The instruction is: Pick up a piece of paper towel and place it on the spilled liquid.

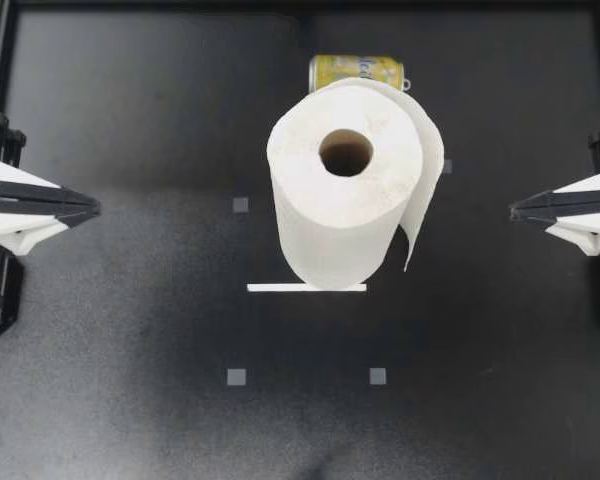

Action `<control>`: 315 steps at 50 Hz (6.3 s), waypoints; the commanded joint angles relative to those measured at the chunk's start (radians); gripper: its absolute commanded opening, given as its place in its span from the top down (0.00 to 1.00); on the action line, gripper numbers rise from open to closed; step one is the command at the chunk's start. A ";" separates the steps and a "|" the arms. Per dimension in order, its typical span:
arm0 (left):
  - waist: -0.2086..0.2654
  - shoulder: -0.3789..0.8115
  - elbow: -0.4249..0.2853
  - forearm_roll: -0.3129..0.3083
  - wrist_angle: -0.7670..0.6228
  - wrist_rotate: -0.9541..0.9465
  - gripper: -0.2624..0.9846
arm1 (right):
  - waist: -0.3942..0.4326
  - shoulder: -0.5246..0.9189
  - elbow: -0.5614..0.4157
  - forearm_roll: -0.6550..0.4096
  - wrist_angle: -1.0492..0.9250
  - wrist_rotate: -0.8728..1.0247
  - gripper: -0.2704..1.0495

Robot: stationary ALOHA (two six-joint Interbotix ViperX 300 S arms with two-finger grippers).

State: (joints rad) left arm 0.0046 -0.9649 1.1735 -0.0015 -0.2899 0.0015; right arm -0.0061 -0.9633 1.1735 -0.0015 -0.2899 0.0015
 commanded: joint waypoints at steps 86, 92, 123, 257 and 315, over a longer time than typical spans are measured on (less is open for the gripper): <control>0.133 0.713 -0.617 0.002 0.267 0.055 0.70 | 0.772 0.715 -0.463 -1.379 1.735 1.778 0.75; 0.133 0.718 -0.617 0.002 0.275 0.055 0.70 | 0.772 0.778 -0.460 -1.407 1.759 1.957 0.65; 0.135 0.724 -0.606 0.002 0.279 0.055 0.70 | 0.592 1.060 -0.543 -1.353 1.896 2.143 0.20; 0.146 0.759 -0.532 -0.040 0.402 -0.018 0.70 | 0.483 0.844 -0.175 -1.075 1.881 2.057 0.91; 0.130 0.589 -0.485 -0.037 -0.044 -0.009 0.70 | -0.388 0.836 -0.098 -1.830 0.982 2.183 0.91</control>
State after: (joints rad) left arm 0.1381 -0.3467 0.6918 -0.0399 -0.3175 -0.0046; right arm -0.3528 -0.1442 1.1121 -1.7886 0.7348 2.1859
